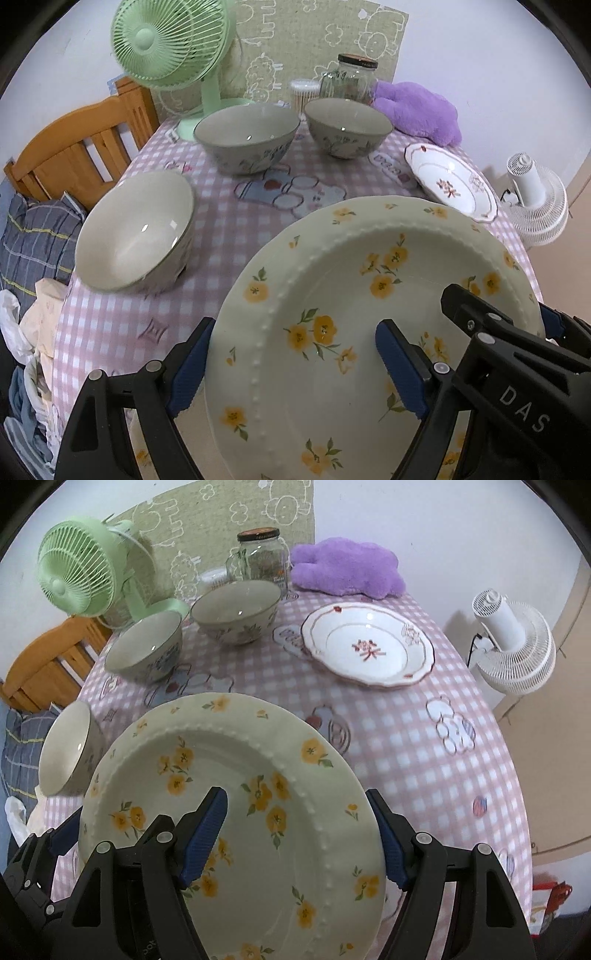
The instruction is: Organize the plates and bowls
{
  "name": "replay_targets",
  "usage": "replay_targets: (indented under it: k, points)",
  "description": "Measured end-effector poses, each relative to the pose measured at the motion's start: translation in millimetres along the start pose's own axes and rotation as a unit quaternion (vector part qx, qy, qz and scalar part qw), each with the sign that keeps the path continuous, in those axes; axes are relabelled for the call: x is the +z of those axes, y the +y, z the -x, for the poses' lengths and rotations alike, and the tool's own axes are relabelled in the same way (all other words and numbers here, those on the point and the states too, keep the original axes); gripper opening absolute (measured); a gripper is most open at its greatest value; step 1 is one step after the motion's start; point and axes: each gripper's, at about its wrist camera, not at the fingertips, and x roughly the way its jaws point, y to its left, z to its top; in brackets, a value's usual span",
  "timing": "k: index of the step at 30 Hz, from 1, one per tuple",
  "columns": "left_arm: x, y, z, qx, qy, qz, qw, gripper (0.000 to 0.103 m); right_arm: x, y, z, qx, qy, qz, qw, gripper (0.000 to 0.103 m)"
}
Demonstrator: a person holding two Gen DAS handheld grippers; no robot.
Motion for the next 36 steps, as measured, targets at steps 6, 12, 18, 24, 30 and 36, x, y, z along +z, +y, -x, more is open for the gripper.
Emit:
replay_targets:
  k: [6, 12, 18, 24, 30, 36]
  points:
    - [-23.7, 16.7, 7.8, -0.004, 0.011, -0.001, 0.9999, 0.086, -28.5, 15.5, 6.1, -0.004, 0.011, 0.003, 1.0, 0.077]
    - [-47.1, 30.7, 11.1, -0.006, 0.024, -0.002, 0.9997, 0.086, -53.5, 29.1, 8.8, -0.007, 0.022, 0.004, 1.0, 0.077]
    - [-64.4, 37.0, 8.6, -0.009, 0.034, -0.007, 0.9993, 0.086, -73.8, 37.0, 5.8, -0.013, 0.036, 0.003, 0.999, 0.077]
    - [-74.3, 38.7, 4.3, -0.01, 0.041, -0.007, 0.9991, 0.086, -85.4, 38.7, 0.5, -0.021, 0.045, 0.005, 0.999, 0.077]
    - [-77.6, 42.1, 0.8, -0.003, 0.044, 0.005, 0.999, 0.087, -88.7, 43.7, -2.8, -0.023, 0.047, 0.014, 0.999, 0.077]
    - [-79.7, 38.9, 1.6, 0.025, 0.034, -0.002, 0.9991, 0.087, -88.7, 45.6, -9.2, -0.019, 0.057, 0.016, 0.998, 0.077]
